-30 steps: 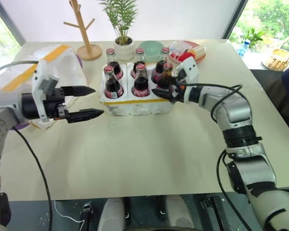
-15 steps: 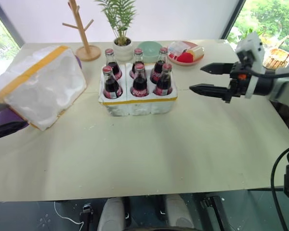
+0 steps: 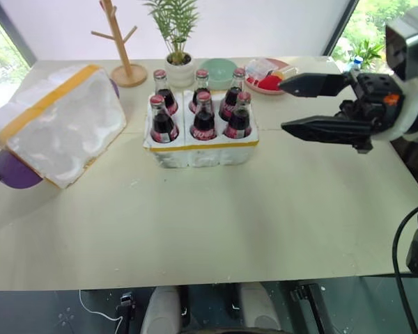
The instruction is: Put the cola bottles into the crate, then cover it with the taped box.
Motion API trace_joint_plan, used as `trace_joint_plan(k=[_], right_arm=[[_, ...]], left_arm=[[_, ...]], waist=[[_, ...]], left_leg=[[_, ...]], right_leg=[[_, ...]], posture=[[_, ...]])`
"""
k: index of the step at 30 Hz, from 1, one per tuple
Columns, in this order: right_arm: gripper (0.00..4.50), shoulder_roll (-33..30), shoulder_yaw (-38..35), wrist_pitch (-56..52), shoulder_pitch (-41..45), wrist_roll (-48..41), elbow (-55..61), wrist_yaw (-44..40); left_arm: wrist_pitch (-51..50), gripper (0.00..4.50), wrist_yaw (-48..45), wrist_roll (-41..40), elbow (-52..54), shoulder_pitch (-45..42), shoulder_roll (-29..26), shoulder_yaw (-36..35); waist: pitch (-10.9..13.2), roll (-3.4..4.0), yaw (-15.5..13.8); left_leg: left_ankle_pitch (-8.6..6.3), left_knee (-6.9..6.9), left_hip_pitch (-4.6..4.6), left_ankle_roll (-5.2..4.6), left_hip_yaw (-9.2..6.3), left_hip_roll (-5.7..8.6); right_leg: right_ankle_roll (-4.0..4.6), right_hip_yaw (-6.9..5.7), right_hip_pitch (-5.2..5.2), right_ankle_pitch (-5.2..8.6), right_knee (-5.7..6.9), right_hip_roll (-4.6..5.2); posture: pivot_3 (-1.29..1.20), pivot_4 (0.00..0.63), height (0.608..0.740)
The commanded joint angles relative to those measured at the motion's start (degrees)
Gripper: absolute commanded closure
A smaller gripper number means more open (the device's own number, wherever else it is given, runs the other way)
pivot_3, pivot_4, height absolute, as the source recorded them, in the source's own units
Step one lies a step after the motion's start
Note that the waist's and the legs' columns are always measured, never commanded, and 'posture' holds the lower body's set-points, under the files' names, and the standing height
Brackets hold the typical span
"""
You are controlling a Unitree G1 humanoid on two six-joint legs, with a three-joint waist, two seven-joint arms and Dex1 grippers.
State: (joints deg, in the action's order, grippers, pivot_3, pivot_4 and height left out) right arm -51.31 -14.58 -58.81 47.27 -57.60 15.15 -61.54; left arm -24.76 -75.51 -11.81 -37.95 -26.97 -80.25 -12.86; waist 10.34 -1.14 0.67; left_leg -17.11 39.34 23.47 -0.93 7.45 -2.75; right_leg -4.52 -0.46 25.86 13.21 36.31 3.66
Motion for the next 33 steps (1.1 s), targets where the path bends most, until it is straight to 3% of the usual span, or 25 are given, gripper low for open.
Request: trace_joint_plan(k=[1,8,12,16,24,33], right_arm=[[0.02,-1.6,-2.4,0.4,-1.5,-1.9,3.9,1.2],[0.02,-2.1,-3.9,0.5,-3.2,-3.5,5.2,5.1],[0.00,-1.9,-4.7,0.6,-5.5,-4.8,7.0,7.3],[0.00,-2.3,-5.4,0.9,-7.3,-5.6,7.7,9.1],[0.00,-5.2,-6.2,0.4,-10.4,-5.2,5.9,9.7],[0.00,-7.4,-5.7,2.2,-11.8,-1.4,3.2,9.3]], left_arm=[[3.3,0.00,-1.0,6.5,-6.9,-8.9,2.9,8.2],[8.2,0.00,-2.9,14.8,-19.2,-22.4,9.0,17.4],[10.0,1.30,-0.5,17.2,-24.6,-28.4,12.2,18.6],[12.6,3.46,-0.8,18.7,-26.0,-30.7,12.5,19.0],[18.9,3.46,6.4,17.3,-19.6,-32.9,13.0,15.3],[32.7,3.46,31.9,17.6,2.2,-31.2,19.3,7.9]], waist=[[0.0,-0.01,0.0],[-0.1,-0.19,0.1],[-0.1,-0.21,-0.2],[-0.1,-0.25,-0.2],[-0.1,-0.32,-0.1],[-0.1,-0.38,-0.1]], left_leg=[[0.01,0.00,0.00,0.00,0.01,0.00],[0.02,0.03,0.00,0.02,0.05,0.00],[0.02,0.04,0.00,0.00,0.05,-0.01],[0.02,0.17,0.00,-0.01,0.03,-0.02],[-0.09,0.58,0.13,-0.19,0.00,-0.09],[-0.10,0.73,0.15,-0.20,-0.01,-0.06]], right_leg=[[-0.01,0.01,0.01,-0.01,0.02,-0.02],[-0.02,0.05,0.06,-0.01,0.10,-0.08],[-0.02,0.07,0.07,-0.01,0.11,-0.07],[-0.02,0.07,0.05,-0.01,0.22,-0.02],[-0.03,0.07,0.09,0.00,0.46,-0.02],[-0.05,0.14,0.09,-0.01,0.65,0.07]], posture=[[0.00,0.150,0.740],[0.00,0.150,0.740],[0.00,0.150,0.740],[0.00,0.150,0.740],[0.00,0.150,0.740],[0.00,0.150,0.740]])
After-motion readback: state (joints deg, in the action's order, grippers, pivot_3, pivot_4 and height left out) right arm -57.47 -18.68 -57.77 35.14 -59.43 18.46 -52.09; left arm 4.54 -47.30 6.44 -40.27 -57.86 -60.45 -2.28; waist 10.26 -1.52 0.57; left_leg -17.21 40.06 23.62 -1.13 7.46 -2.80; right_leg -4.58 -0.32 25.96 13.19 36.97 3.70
